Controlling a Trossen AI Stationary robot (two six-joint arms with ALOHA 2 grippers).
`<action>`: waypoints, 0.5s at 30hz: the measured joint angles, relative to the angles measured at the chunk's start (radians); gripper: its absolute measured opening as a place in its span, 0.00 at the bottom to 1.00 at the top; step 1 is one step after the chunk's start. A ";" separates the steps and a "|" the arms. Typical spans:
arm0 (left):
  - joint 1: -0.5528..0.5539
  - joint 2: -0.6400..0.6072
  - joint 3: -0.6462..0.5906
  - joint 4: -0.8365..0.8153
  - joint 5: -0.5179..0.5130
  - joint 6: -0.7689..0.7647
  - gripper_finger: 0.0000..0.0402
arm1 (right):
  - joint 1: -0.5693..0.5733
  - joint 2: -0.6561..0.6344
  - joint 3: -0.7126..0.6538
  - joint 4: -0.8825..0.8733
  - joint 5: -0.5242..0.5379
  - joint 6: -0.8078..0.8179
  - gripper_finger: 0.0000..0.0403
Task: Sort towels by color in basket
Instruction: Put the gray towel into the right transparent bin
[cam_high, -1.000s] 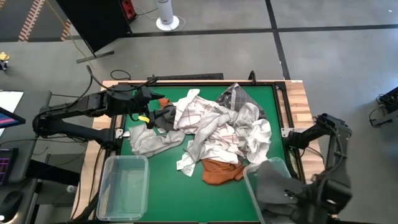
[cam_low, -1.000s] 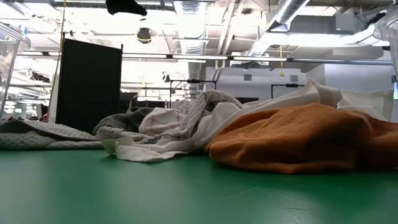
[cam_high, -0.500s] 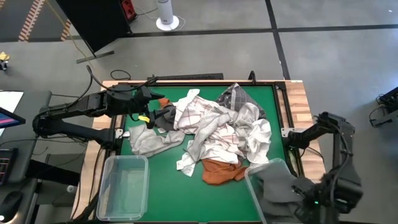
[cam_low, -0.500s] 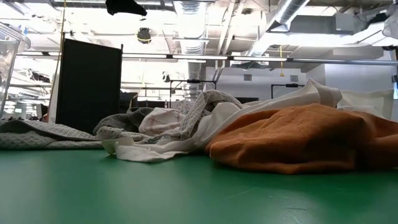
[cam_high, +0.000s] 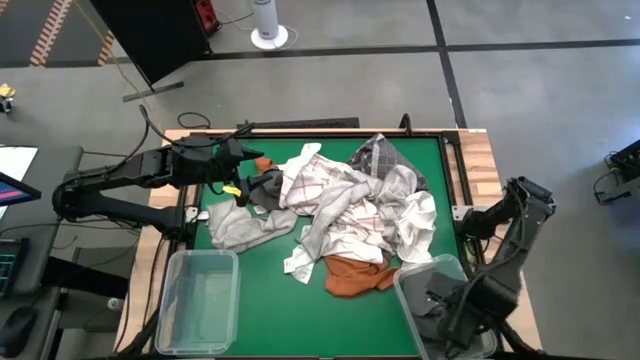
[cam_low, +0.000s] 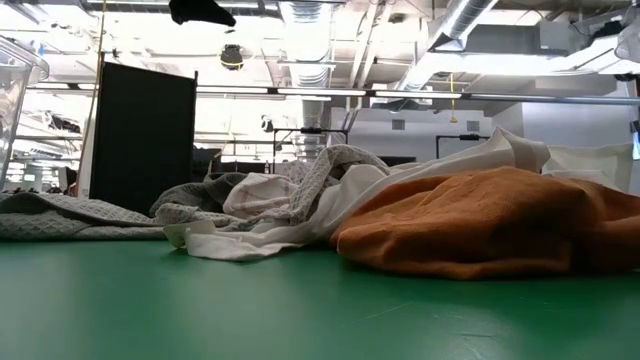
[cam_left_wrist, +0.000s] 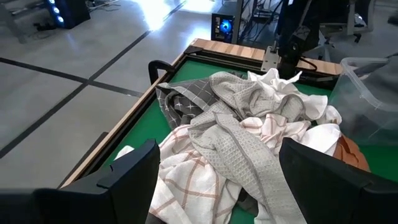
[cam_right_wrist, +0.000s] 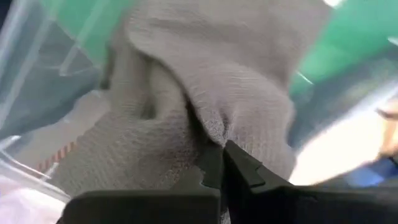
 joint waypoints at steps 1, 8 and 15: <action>0.000 0.000 0.000 -0.003 0.000 0.000 0.79 | -0.008 0.000 -0.016 0.029 0.001 -0.027 0.06; 0.000 0.000 0.000 -0.020 0.000 -0.003 0.79 | -0.047 0.000 -0.161 0.151 0.021 -0.169 0.06; 0.000 0.000 0.000 -0.024 -0.001 -0.011 0.79 | -0.024 -0.002 -0.314 0.300 0.064 -0.253 0.06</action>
